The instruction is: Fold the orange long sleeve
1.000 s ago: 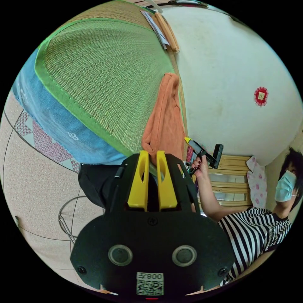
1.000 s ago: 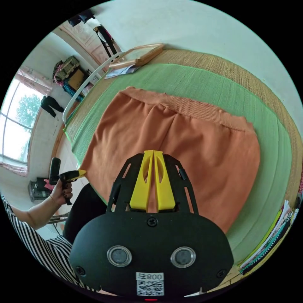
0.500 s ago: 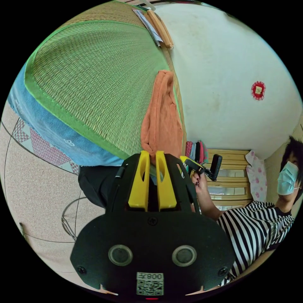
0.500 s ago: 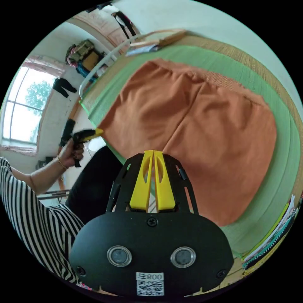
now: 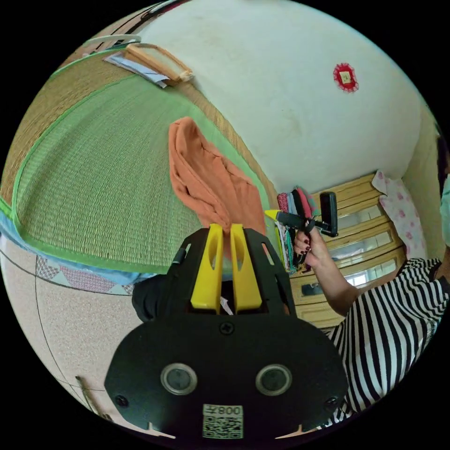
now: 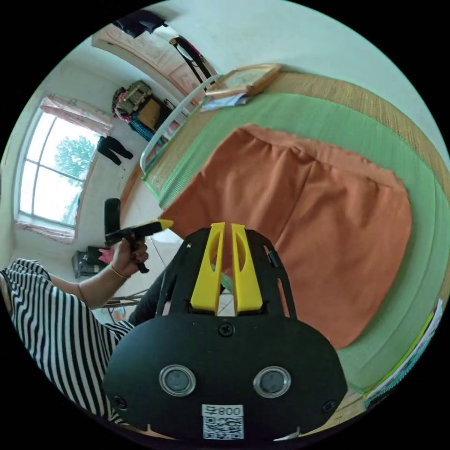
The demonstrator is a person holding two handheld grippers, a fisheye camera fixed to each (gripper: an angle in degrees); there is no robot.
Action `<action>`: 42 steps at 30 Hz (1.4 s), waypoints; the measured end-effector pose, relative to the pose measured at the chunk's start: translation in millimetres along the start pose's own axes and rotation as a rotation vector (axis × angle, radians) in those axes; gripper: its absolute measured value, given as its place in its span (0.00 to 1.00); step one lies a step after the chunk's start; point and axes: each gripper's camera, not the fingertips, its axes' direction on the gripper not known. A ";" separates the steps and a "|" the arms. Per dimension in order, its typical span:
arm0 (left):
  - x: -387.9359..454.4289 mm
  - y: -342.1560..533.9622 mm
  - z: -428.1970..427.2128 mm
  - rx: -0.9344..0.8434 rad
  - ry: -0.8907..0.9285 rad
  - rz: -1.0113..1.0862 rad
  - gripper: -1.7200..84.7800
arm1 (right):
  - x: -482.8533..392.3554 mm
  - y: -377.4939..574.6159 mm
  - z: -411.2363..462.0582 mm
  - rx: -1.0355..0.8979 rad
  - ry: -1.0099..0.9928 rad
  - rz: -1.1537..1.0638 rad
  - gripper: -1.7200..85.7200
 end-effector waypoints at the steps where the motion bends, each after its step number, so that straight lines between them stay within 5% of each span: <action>1: 12.0 0.3 1.1 -0.005 -0.016 0.035 0.06 | -4.7 -26.0 2.9 -0.002 -0.037 -0.015 0.10; 11: 106.0 9.3 19.3 -0.068 -0.109 0.282 0.06 | -52.9 -205.0 74.8 -0.146 0.017 -0.088 0.16; 26: 216.3 29.2 35.5 -0.152 -0.157 0.448 0.06 | -60.6 -263.9 223.6 -0.451 0.309 -0.054 0.14; 42: 362.6 24.7 22.8 -0.164 -0.089 0.629 0.05 | 9.1 -206.3 122.5 -0.269 0.139 -0.087 0.05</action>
